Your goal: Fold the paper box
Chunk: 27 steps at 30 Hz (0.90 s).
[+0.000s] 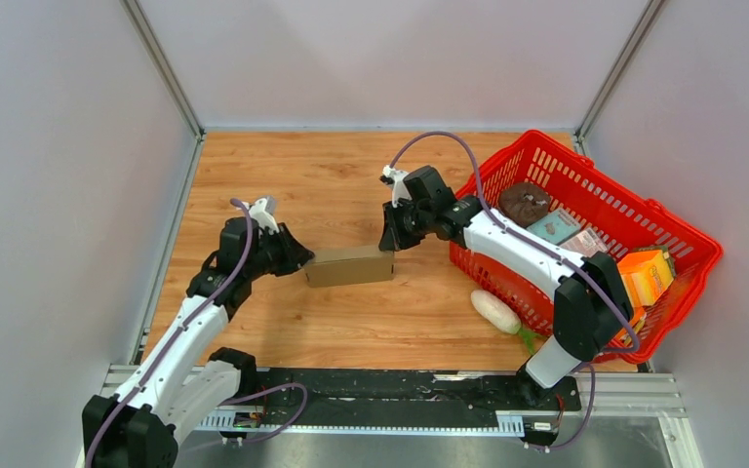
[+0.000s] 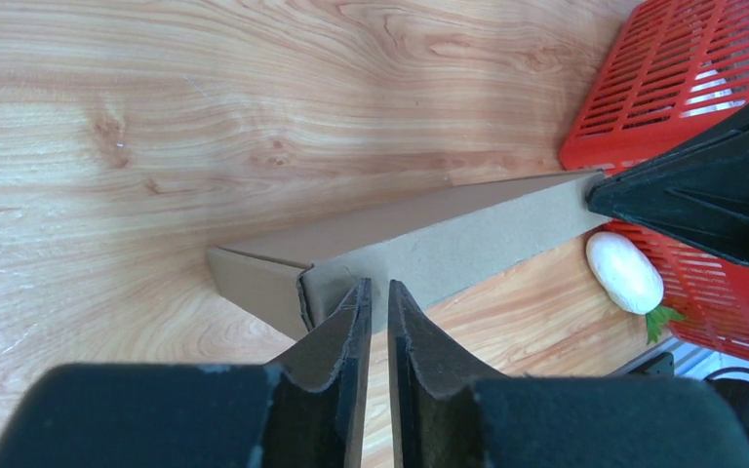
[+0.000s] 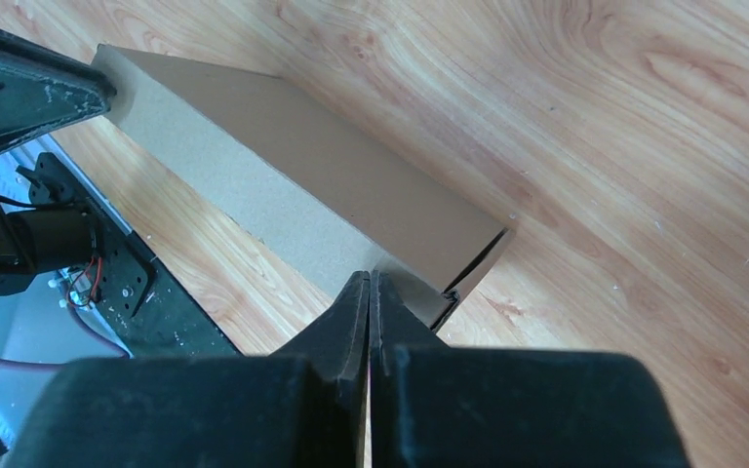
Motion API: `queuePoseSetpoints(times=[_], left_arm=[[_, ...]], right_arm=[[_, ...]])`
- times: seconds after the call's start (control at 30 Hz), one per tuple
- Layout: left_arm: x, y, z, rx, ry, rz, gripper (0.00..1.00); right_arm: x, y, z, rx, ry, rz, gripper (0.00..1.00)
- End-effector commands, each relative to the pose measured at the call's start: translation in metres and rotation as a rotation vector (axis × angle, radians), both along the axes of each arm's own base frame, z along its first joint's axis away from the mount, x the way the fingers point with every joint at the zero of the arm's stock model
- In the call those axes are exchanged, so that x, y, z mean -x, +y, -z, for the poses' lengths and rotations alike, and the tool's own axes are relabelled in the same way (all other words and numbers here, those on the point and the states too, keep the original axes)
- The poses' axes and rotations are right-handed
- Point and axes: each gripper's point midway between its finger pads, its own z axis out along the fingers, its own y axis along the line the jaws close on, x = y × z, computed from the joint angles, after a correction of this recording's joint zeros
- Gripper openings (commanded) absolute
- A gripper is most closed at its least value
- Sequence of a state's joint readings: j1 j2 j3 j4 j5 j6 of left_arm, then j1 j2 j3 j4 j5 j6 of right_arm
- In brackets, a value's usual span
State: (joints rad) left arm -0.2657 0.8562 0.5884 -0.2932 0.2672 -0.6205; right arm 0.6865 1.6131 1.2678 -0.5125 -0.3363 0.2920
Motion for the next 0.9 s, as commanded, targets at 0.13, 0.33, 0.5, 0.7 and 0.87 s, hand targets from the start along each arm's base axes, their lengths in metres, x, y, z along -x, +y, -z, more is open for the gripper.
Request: queuePoseSetpoints(times=[0.13,0.33,0.5,0.7,0.87], left_arm=[[0.005,0.009,-0.044,-0.039,-0.026,0.023,0.23],[0.004,0.01,-0.027,-0.039,0.027,0.026,0.15],[0.017,0.011,0.024,-0.044,0.137,0.019,0.11],[0.048,0.015,0.034,-0.023,0.164,0.016,0.08],[0.065,0.021,0.027,-0.031,0.154,0.008,0.1]], right_arm=[[0.004,-0.018,0.03,0.136,-0.007,0.02,0.0],[0.003,-0.015,0.025,0.122,-0.015,0.013,0.0],[0.006,-0.016,0.028,0.129,-0.011,0.01,0.0],[0.026,-0.021,0.035,0.189,-0.029,-0.018,0.0],[0.056,-0.02,0.046,0.254,-0.044,-0.07,0.0]])
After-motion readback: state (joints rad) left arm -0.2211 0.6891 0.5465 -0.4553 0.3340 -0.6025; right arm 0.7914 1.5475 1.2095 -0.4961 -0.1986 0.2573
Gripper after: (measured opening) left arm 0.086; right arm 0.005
